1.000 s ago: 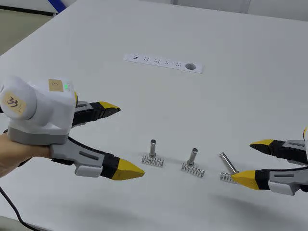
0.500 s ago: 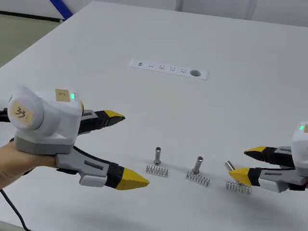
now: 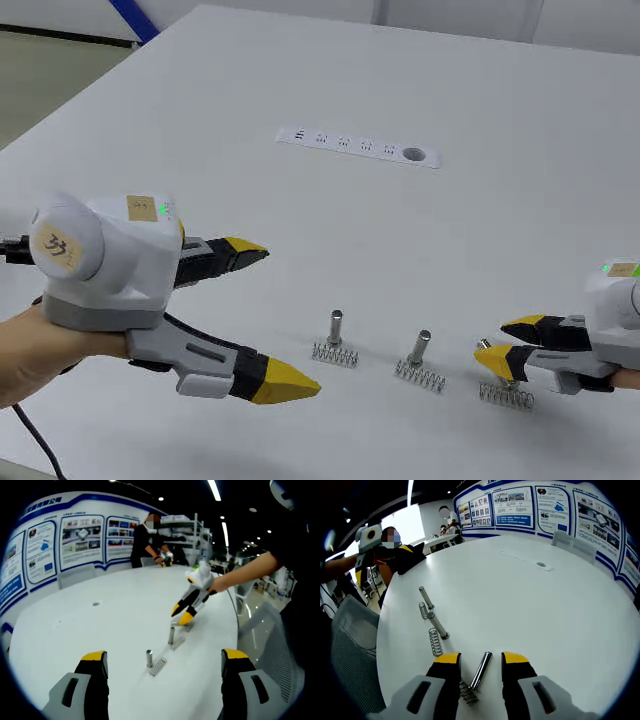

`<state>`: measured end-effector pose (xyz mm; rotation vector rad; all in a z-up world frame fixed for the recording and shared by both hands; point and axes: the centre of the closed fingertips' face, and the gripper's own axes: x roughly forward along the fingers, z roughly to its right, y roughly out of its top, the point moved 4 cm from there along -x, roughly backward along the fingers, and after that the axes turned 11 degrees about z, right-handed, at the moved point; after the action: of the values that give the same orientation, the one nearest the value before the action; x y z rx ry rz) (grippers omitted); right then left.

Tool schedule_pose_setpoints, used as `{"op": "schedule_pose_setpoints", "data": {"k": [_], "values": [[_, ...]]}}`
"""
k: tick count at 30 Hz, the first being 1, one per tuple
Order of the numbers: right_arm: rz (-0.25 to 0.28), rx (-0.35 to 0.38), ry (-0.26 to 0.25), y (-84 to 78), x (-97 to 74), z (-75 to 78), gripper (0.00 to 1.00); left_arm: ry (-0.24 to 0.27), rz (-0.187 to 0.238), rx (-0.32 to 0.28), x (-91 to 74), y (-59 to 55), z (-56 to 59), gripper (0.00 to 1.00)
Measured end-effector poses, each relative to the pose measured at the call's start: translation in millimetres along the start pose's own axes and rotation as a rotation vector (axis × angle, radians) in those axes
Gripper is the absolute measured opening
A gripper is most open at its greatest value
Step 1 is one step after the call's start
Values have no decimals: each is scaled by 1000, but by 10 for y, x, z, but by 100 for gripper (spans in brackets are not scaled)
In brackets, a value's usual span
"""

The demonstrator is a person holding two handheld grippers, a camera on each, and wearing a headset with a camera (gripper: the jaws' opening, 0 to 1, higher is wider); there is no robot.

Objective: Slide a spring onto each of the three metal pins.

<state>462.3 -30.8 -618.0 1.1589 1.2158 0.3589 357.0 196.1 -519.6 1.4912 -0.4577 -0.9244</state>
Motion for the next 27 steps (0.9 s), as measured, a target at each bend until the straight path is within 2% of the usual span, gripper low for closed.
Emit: {"op": "schedule_pose_setpoints", "data": {"k": [4,7,10,18,23,27], "values": [[-7,4,-24,-25,36,32,29,5,2,0,5,-3,-8,96],[9,29,-59,-21,65,69,25,10,2,-3,-13,-17,-17,95],[12,43,-65,-14,75,54,23,17,1,-6,-37,-30,-22,95],[-41,47,-83,-103,116,45,19,44,10,-9,-106,-41,-46,93],[-43,66,-94,-103,97,49,16,40,-4,-2,-124,-61,-37,92],[-42,67,-97,-104,102,46,16,40,1,-7,-120,-55,-27,92]]}}
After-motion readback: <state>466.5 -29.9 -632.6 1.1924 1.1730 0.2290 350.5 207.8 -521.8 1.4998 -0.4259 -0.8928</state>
